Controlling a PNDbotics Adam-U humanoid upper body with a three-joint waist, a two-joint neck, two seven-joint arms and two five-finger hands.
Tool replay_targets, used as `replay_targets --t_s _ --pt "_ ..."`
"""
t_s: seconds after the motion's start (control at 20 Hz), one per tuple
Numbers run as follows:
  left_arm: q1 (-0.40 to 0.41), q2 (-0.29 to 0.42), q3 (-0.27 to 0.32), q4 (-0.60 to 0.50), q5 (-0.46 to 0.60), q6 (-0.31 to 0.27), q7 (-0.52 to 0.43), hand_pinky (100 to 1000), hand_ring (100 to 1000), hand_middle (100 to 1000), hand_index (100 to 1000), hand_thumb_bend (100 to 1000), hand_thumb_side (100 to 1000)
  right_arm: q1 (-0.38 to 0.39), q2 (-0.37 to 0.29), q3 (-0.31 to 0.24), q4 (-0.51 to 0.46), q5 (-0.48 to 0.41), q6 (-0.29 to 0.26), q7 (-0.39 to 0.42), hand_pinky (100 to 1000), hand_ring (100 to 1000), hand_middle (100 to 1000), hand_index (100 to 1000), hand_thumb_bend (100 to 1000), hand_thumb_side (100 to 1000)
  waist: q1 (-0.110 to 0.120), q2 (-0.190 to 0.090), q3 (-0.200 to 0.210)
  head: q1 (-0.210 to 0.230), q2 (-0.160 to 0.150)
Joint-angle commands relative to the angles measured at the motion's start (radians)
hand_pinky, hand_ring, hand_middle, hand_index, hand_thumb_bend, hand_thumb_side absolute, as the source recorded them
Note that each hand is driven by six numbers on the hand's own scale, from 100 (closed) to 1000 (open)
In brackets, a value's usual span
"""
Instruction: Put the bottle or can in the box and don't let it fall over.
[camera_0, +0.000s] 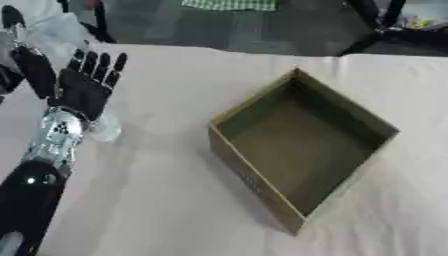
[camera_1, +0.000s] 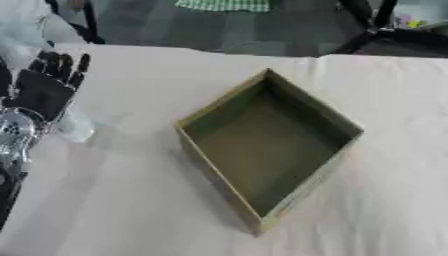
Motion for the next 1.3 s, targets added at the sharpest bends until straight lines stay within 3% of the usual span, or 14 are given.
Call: replay_targets --t_s 0.05,1.3 --pt "-0.019 0.033 0.015 -0.018 0.001 -0.005 0.0 647 370 263 1000 722 723 -0.018 -0.031 -0.005 -0.006 0.002 -0.002 0.003 809 739 730 878 100 714 -0.001 -0.015 0.002 0.003 -0.005" --pt "-0.021 0.042 0.029 -0.02 -0.003 -0.021 0.006 646 371 262 1000 719 721 -0.024 -0.029 -0.001 -0.006 0.005 -0.003 0.007 810 739 731 879 100 714 0.001 -0.014 0.005 0.006 -0.011"
